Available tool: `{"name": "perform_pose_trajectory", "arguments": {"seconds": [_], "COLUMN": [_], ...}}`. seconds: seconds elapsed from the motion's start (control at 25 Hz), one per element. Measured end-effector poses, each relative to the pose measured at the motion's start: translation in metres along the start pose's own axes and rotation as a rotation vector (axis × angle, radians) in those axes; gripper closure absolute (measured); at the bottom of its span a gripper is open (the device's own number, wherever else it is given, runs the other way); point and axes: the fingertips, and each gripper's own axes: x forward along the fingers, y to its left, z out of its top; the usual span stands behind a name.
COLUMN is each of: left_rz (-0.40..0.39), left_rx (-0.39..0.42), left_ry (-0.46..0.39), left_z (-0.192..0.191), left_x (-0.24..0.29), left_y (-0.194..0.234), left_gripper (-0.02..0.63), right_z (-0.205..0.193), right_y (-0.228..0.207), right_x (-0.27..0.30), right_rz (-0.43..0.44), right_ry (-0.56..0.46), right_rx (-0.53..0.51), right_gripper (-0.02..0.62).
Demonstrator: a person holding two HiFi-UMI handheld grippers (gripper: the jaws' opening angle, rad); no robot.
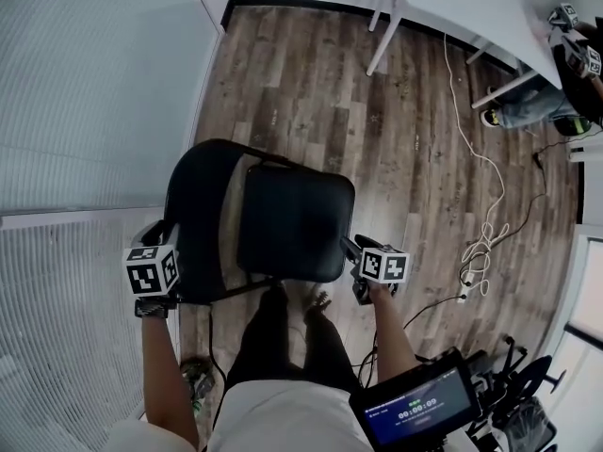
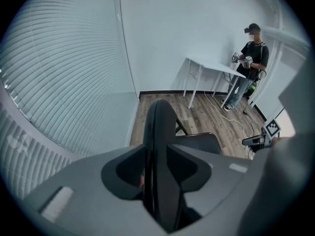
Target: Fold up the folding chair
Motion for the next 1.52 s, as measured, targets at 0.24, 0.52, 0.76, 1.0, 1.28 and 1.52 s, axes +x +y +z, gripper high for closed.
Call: {"name": "perform_pose_trajectory", "arguments": {"seconds": [0.24, 0.52, 0.76, 1.0, 1.28, 1.52], "left_rz": [0.029, 0.002, -0.014, -0.032, -0.044, -0.034], "left_rx": [-0.032, 0.019, 0.02, -0.006, -0.017, -0.031], "left_ry": [0.005, 0.043, 0.039, 0.016, 0.013, -0.001], "left_z": [-0.013, -0.021, -0.019, -0.017, -0.019, -0.017], "left_x": [-0.004, 0.003, 0.005, -0.002, -0.002, -0.004], "left_y": [0.006, 0.008, 0.008, 0.009, 0.007, 0.008], "left_gripper": [0.423, 0.416, 0.417, 0.422, 0.425, 0.426], "right_z": [-0.017, -0.032, -0.038, -0.058, -0.074, -0.08], "right_y": [-0.024, -0.046, -0.072, -0.093, -0.101, -0.112], "right_x": [0.011, 0.037, 0.057, 0.082, 0.102, 0.117], "right_rz": [-0.004, -0.01, -0.02, -0.017, 0.041, 0.044], "right_ry": [0.026, 0.061, 0.064, 0.113, 0.161, 0.181], "right_rx": [0.008, 0.018, 0.035, 0.085, 0.078, 0.103], "right_gripper": [0.4, 0.39, 0.382, 0.363, 0.337, 0.316]}}
